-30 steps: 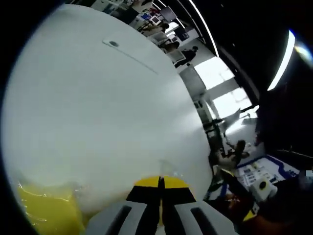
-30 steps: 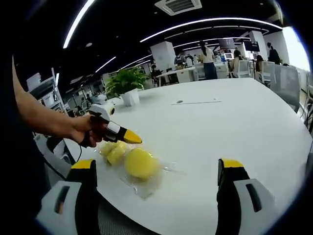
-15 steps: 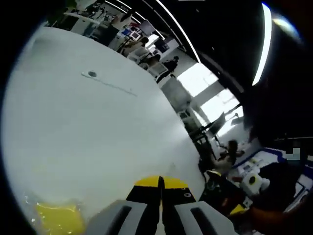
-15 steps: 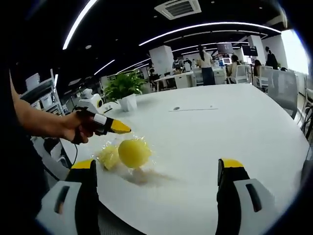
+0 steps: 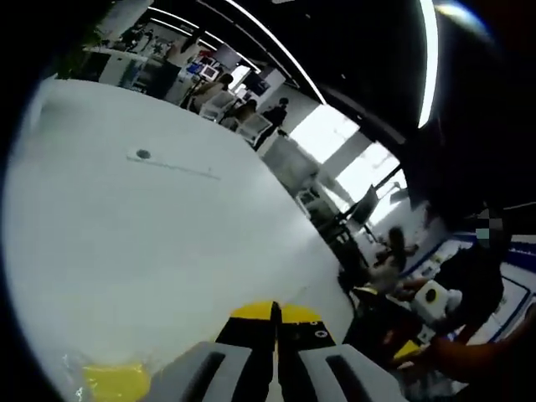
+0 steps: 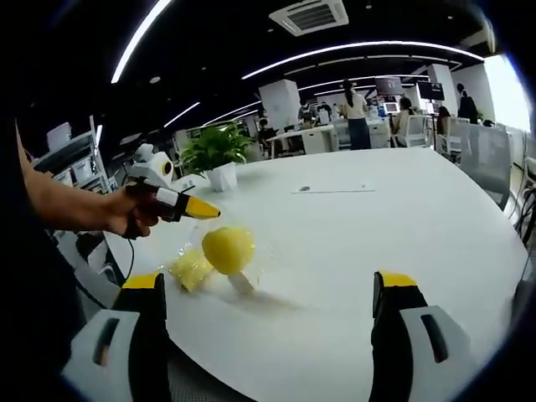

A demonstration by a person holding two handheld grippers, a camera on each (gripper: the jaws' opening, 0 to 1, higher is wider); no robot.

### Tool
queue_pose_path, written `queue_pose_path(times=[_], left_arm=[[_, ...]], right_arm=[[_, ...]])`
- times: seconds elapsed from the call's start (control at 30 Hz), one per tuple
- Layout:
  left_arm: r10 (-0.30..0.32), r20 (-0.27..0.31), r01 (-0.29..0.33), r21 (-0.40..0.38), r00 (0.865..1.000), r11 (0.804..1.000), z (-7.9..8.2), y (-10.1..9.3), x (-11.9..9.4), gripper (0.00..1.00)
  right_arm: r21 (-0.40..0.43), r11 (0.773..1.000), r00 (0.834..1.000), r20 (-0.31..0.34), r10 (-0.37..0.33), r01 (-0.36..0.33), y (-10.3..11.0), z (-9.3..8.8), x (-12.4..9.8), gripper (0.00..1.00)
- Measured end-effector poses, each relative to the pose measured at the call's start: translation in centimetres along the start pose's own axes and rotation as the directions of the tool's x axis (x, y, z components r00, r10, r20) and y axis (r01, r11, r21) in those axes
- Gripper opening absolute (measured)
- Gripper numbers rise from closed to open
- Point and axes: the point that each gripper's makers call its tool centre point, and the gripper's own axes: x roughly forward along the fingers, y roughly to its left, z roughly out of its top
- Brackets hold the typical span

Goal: Compare the silicone blocks by pressing each to a similar depth, holding the contact briefly, and releasing to observe deformation and rebound differences across the visible hardness samples.

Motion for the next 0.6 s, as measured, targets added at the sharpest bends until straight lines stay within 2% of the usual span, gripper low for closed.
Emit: queue_pose_path(times=[0.23,0.37,0.6], left_arm=[[-0.004,0.028,0.003,0.041,1.000,0.999,1.8,-0.8,-0.3,0.00],[-0.010,0.045,0.006,0.084,0.999,0.996,3.0,-1.6,-0.7,0.00],[-0.066,0.077,0.053,0.155,0.995,0.986,6.6,-3.9,-2.0,0.00]], right_arm=[[0.000,1.000,1.000,0.010,0.003,-0.003,-0.1,0.3,0.2,0.97],[-0.020,1.000,1.000,-0.006,0.016,-0.016,0.3,0.3,0.2,0.97],[-0.026,1.000,1.000,0.006,0.009,-0.009,-0.7,1.3,0.2,0.97]])
